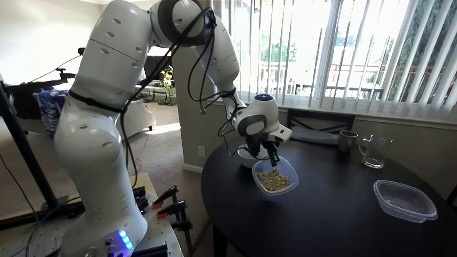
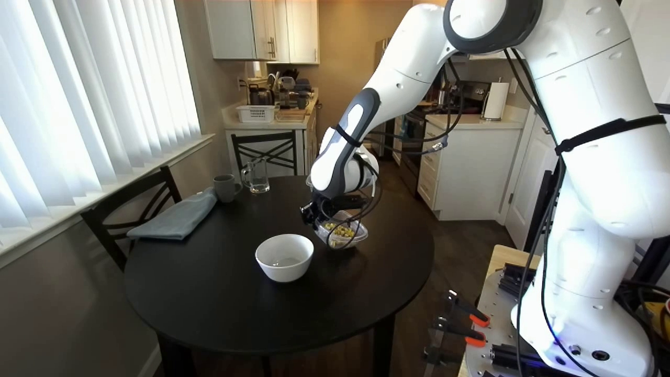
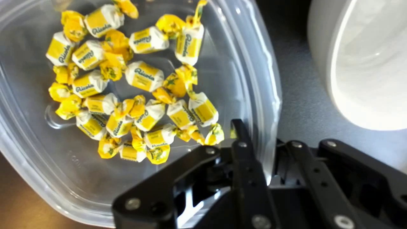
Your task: Pick up the clear lunch box with candy and pour the candy into the white bowl
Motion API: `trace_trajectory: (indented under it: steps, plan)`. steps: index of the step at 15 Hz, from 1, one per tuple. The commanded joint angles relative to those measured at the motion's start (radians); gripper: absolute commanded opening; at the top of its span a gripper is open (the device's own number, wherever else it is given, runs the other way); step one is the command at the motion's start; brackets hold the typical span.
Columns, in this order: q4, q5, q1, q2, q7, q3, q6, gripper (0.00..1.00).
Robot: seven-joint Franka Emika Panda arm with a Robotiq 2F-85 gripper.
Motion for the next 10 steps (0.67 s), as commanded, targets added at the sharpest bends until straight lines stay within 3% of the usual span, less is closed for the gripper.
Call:
trace_trajectory:
  steps: [1, 3, 6, 8, 9, 10]
  plan:
    - [-0.117, -0.025, 0.171, -0.111, 0.208, -0.122, 0.030, 0.04]
    - [-0.160, -0.064, 0.274, -0.162, 0.301, -0.212, 0.031, 0.04]
    - [-0.221, -0.078, 0.347, -0.271, 0.326, -0.264, 0.029, 0.04]
    - [-0.243, -0.051, 0.333, -0.340, 0.282, -0.234, -0.004, 0.04]
    - [-0.254, -0.055, 0.248, -0.384, 0.255, -0.136, -0.017, 0.04]
    - [-0.260, -0.020, 0.207, -0.420, 0.207, -0.073, -0.034, 0.04]
